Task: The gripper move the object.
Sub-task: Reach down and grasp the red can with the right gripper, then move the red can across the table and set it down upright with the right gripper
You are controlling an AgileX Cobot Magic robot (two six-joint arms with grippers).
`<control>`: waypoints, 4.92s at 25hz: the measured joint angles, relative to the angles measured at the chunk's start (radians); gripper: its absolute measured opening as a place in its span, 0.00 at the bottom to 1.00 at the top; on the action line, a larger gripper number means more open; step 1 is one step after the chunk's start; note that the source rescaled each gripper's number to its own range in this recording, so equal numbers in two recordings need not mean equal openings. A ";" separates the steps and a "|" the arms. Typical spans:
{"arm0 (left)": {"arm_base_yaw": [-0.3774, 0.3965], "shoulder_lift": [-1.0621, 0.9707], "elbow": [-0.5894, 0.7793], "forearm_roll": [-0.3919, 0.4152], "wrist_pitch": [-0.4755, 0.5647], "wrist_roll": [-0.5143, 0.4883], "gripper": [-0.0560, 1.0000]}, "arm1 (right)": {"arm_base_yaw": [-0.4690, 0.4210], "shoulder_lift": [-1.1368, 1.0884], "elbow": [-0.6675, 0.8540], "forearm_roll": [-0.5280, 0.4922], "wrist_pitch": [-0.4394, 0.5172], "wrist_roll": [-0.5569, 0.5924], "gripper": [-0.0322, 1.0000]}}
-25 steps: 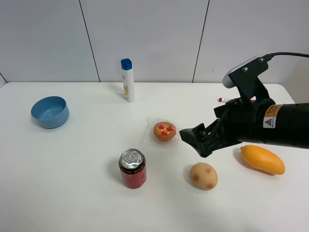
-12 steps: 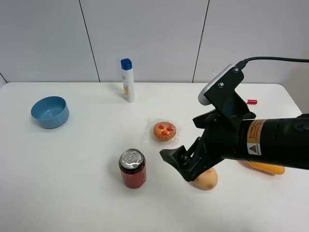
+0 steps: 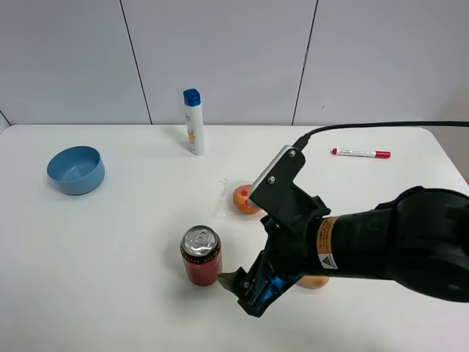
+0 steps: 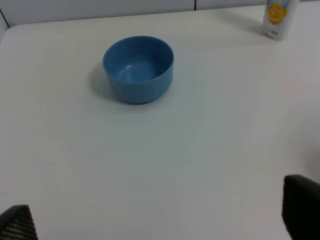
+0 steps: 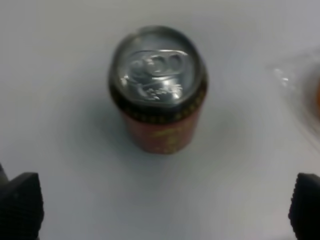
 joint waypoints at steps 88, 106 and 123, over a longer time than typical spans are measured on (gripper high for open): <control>0.000 0.000 0.000 0.000 0.000 0.000 1.00 | 0.006 0.365 -0.266 0.019 -0.016 -0.031 0.04; 0.000 0.000 0.000 0.000 0.000 0.000 1.00 | -0.150 0.179 -0.266 0.027 0.102 -0.030 0.04; 0.000 0.000 0.000 0.000 0.000 0.000 1.00 | -0.530 0.175 -0.402 -0.060 0.197 -0.034 0.04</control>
